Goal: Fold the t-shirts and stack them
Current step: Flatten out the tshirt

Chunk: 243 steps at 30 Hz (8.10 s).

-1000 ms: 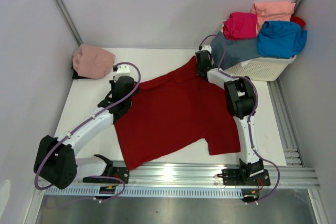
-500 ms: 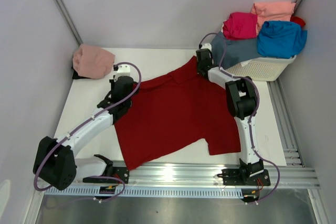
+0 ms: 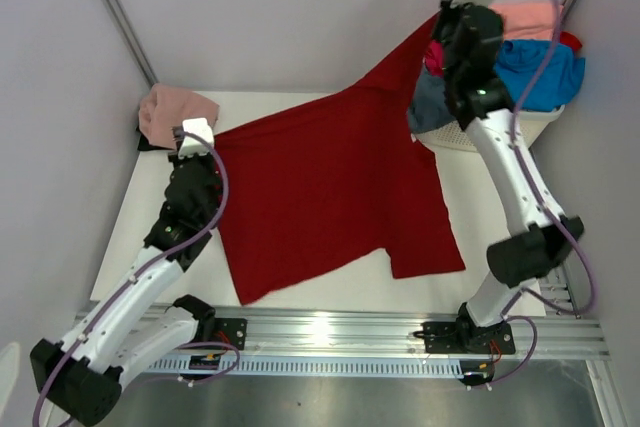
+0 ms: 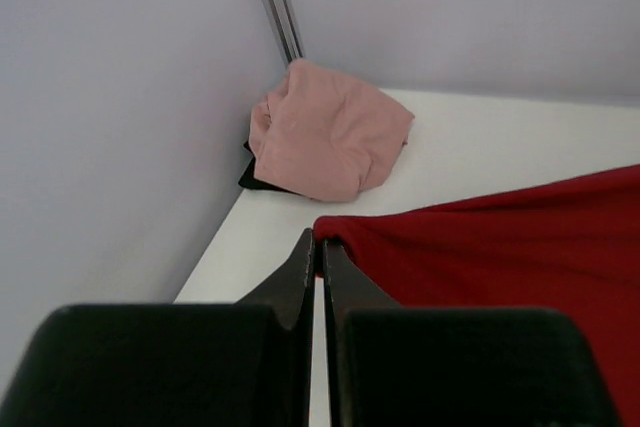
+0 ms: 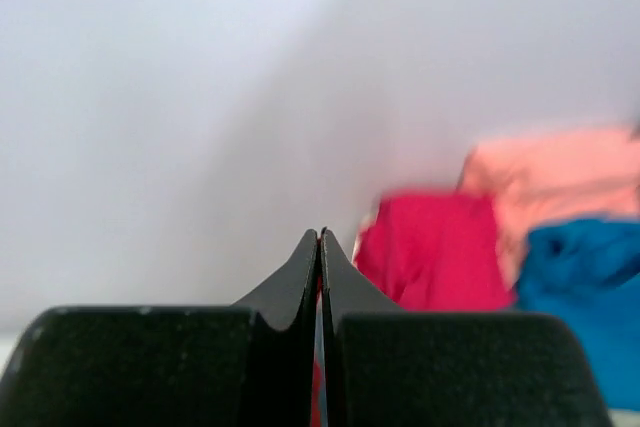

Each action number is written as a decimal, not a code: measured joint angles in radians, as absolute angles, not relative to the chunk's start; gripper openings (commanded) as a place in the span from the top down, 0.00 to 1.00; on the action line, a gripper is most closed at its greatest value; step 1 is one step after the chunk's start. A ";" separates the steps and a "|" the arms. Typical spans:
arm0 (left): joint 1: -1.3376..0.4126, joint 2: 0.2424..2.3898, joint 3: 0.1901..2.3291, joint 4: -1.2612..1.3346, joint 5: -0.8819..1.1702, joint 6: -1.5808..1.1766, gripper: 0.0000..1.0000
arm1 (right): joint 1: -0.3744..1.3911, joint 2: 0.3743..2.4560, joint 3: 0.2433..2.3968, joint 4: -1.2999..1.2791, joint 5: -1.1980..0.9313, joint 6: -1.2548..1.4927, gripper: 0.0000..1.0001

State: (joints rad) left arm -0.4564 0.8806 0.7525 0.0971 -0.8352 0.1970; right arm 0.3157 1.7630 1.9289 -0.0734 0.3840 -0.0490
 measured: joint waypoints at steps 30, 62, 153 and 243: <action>-0.466 0.358 0.914 -0.134 -0.503 0.269 0.99 | 0.265 1.093 1.837 -0.122 0.263 -0.025 1.00; -0.513 0.688 0.896 -0.209 -0.625 0.184 0.99 | 0.315 1.346 1.678 -0.176 0.376 -0.023 1.00; -0.511 1.358 1.008 -0.160 -0.729 0.179 0.14 | 0.350 1.507 1.139 0.020 0.509 0.051 1.00; -0.022 2.358 2.034 -0.983 -0.055 -0.398 0.81 | 0.438 1.391 1.110 -0.009 0.533 0.098 1.00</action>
State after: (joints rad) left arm -0.0219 2.3585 2.0338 -0.9829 -0.0551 -0.3981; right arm 0.4377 1.3907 1.1095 -0.0086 0.5331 0.0982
